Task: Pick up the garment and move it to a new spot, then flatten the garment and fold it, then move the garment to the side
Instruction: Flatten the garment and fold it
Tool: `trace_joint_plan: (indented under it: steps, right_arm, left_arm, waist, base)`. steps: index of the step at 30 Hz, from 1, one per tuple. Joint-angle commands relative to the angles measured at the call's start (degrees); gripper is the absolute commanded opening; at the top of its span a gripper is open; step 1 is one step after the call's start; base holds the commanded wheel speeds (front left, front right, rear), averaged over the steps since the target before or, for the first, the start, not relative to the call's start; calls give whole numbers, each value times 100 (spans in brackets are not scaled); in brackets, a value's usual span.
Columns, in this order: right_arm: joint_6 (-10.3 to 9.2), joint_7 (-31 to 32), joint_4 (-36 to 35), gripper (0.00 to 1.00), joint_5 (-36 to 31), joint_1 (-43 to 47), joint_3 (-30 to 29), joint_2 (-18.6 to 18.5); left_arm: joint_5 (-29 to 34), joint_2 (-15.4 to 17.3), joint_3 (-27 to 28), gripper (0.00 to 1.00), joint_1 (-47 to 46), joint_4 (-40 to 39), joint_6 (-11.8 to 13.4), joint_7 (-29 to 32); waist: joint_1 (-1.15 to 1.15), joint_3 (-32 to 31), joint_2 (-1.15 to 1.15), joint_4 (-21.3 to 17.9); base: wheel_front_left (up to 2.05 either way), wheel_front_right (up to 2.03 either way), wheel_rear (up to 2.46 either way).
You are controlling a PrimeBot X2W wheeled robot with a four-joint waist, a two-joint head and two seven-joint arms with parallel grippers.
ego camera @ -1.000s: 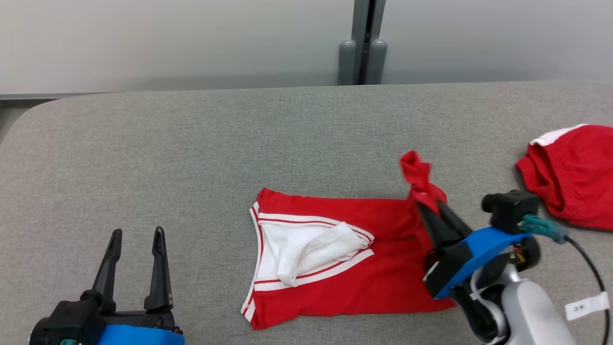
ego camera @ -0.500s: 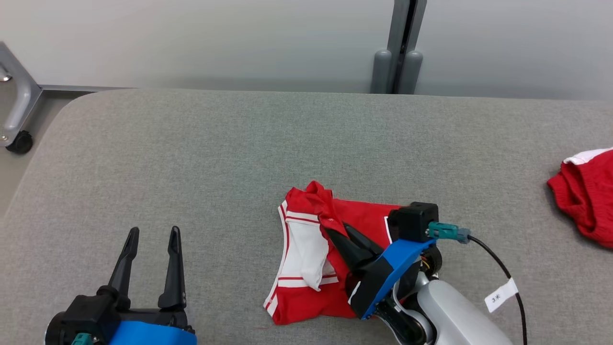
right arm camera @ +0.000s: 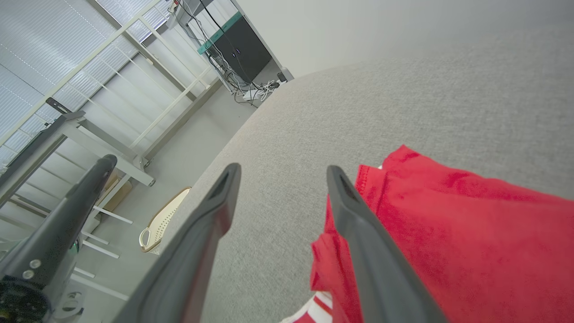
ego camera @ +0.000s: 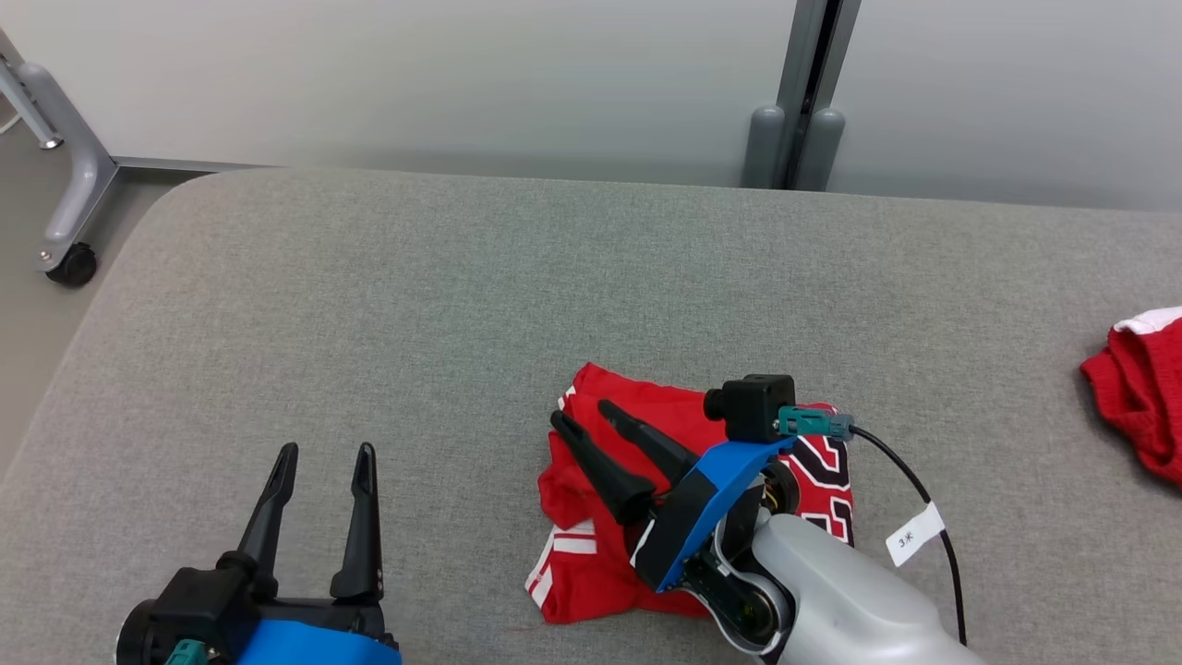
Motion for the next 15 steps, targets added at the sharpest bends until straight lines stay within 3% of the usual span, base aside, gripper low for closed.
trace_joint_plan:
  steps: [1, 7, 11, 15]
  right_arm:
    - [0, -108, 5, 100, 260, -154, 141, -5]
    - [0, -576, 369, 100, 500, -639, 346, -7]
    - [0, -719, 876, 100, -97, -978, 96, -6]
    - [0, -722, 896, 100, -1172, -1028, -874, -3]
  left_arm:
    - [27, -13, -42, 100, -98, 23, -14, 12]
    - [48, -23, -92, 100, -72, 26, 12, 3]
    - [54, -14, -95, 100, -13, -4, 33, -3]
    - [70, 6, -93, 100, 16, -38, 58, -12]
  waist:
    - [0, -12, 0, -8]
    - [0, -34, 0, -90]
    - [0, -21, 0, -191]
    - [0, -17, 0, -300]
  base:
    - [0, 0, 0]
    - [0, 0, 0]
    - [0, 0, 0]
    - [0, 0, 0]
